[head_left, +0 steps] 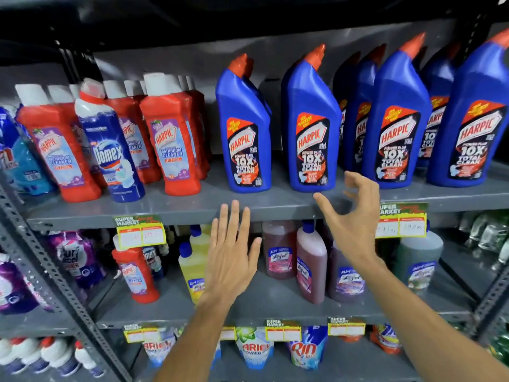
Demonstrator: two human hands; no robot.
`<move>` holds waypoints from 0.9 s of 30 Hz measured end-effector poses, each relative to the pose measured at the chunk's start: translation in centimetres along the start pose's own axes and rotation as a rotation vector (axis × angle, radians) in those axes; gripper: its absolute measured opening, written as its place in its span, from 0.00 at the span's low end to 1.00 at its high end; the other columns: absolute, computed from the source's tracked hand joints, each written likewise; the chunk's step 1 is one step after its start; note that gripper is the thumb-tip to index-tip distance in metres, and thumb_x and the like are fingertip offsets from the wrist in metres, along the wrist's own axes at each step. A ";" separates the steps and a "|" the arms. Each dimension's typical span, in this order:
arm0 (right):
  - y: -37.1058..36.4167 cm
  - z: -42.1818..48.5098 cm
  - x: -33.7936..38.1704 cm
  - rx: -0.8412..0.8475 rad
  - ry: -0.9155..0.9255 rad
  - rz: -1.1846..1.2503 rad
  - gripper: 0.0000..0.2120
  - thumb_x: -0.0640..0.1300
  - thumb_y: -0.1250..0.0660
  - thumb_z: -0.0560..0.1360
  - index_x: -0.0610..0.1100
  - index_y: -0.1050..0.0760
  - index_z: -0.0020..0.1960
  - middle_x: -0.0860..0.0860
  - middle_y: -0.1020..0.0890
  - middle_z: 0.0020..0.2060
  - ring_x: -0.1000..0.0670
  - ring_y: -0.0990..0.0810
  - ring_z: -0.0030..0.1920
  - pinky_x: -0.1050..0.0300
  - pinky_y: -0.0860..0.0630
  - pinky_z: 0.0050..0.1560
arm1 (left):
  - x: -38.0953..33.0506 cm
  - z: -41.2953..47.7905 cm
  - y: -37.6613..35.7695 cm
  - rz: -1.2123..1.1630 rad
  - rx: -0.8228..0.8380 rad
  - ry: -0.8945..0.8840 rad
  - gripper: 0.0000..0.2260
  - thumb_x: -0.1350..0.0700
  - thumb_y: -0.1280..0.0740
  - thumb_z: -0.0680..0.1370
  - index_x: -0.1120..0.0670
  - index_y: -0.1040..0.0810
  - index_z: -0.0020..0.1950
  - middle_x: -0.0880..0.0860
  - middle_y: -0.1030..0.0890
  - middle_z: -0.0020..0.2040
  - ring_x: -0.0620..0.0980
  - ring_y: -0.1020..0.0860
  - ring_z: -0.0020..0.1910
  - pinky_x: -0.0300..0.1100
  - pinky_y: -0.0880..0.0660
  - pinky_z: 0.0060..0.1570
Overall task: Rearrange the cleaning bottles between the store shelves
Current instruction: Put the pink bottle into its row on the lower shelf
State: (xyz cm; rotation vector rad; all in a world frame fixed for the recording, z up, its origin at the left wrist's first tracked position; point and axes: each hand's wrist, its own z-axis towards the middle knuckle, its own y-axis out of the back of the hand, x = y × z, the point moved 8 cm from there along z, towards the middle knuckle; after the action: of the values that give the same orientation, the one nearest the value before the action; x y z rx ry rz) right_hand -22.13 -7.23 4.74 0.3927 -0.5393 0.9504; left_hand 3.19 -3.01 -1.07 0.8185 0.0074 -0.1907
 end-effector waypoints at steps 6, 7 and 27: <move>-0.8 -8.4 -5.3 0.010 -0.190 -0.017 0.23 0.47 0.21 0.71 0.46 0.28 0.61 0.53 0.27 0.55 0.66 0.28 0.54 0.71 0.31 0.55 | 1.7 -7.6 -8.4 0.019 0.231 0.047 0.30 0.44 0.48 0.83 0.55 0.53 0.81 0.57 0.54 0.82 0.56 0.55 0.80 0.54 0.52 0.78; -1.5 -10.0 -7.1 0.062 -0.273 -0.016 0.24 0.46 0.21 0.71 0.47 0.28 0.62 0.52 0.25 0.56 0.66 0.26 0.55 0.68 0.28 0.56 | 2.1 -8.9 -10.1 0.025 0.297 0.052 0.30 0.43 0.49 0.83 0.55 0.53 0.81 0.57 0.54 0.82 0.56 0.55 0.80 0.54 0.53 0.78; -7.6 -22.7 -21.4 0.459 -0.776 -0.411 0.28 0.51 0.25 0.74 0.43 0.32 0.67 0.42 0.17 0.60 0.35 0.21 0.61 0.47 0.26 0.57 | 7.3 -18.9 -26.3 -0.071 0.813 0.145 0.31 0.41 0.48 0.82 0.57 0.50 0.80 0.58 0.51 0.81 0.58 0.53 0.80 0.57 0.55 0.77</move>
State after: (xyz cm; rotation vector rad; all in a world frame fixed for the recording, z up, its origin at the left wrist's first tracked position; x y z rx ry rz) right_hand -19.85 -13.06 -26.78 1.2640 -0.8948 0.4861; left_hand 7.07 -8.04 -33.67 1.6435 0.1006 -0.2014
